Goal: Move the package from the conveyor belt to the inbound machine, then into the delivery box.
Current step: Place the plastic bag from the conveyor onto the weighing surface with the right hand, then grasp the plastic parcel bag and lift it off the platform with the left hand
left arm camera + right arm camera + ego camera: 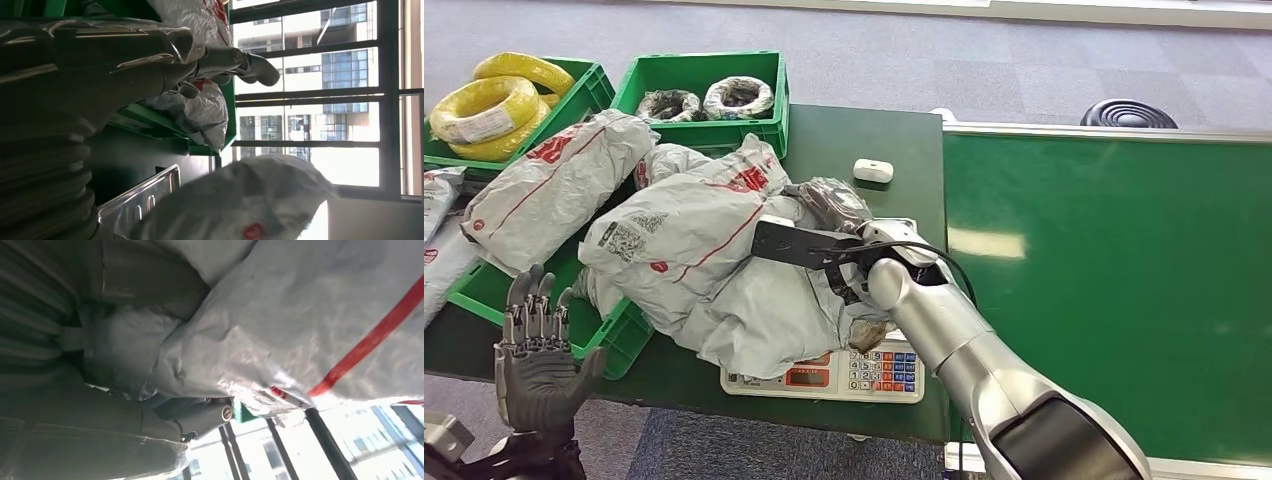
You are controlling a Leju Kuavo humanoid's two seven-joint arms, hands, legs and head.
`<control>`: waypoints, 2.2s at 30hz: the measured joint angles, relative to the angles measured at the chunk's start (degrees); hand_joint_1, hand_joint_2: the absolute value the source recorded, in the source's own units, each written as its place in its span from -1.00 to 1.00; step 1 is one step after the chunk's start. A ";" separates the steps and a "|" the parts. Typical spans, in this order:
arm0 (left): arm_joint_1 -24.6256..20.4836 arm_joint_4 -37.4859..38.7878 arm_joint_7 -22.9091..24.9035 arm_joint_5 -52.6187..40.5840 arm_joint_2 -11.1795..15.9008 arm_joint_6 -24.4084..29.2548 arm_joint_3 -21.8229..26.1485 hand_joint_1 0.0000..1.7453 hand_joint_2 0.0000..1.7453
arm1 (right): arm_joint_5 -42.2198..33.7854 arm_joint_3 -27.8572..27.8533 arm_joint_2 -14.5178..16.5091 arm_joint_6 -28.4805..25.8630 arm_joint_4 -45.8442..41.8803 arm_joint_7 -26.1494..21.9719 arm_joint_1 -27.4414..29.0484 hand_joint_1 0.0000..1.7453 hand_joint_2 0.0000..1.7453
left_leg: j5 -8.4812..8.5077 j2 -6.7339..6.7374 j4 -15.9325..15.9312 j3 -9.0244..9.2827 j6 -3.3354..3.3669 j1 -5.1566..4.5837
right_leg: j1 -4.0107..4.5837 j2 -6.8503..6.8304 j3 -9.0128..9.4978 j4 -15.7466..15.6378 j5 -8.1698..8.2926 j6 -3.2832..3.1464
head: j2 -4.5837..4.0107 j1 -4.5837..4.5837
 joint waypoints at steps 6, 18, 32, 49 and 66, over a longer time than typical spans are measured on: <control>-1.05 0.35 1.18 -1.97 -0.13 1.68 0.14 -1.00 1.00 | 7.72 4.21 0.44 -0.35 7.44 10.90 -0.55 -1.00 1.00 | 0.00 0.00 0.01 0.00 0.00 0.01 | 0.01 0.01 -0.03 0.01 0.01 0.00 | 0.00 0.00; -9.21 -5.71 7.46 -25.52 0.43 1.51 -0.41 -1.00 1.00 | -6.47 -0.74 -3.94 0.65 4.73 -9.13 2.17 -1.00 1.00 | 0.01 -0.01 0.06 0.02 0.00 0.00 | 0.01 -0.02 -0.11 0.00 0.07 -0.03 | 0.00 -0.01; -30.34 14.25 15.80 -43.63 8.23 -0.16 -21.69 -1.00 1.00 | -28.93 -20.81 -10.21 3.00 -36.89 -21.06 22.10 -1.00 1.00 | 0.03 0.07 0.09 -0.09 0.02 -0.04 | -0.04 0.02 -0.19 -0.01 0.16 -0.03 | 0.00 -0.01; -46.09 49.12 23.19 -64.20 5.98 3.14 -40.59 1.00 1.00 | -29.46 -32.78 -16.43 -14.22 -74.08 -23.53 47.13 -1.00 1.00 | -0.04 -0.12 0.08 -0.13 0.06 -0.09 | -0.08 -0.13 -0.13 -0.06 0.10 0.01 | 0.00 -0.02; -45.00 40.03 32.99 -74.84 4.20 26.90 -42.76 1.00 1.00 | -24.87 -31.39 -18.49 -15.94 -79.28 -23.67 55.18 -1.00 1.00 | 0.07 -0.07 0.05 0.03 0.10 -0.06 | -0.05 -0.10 0.05 -0.02 0.13 0.03 | 0.00 -0.02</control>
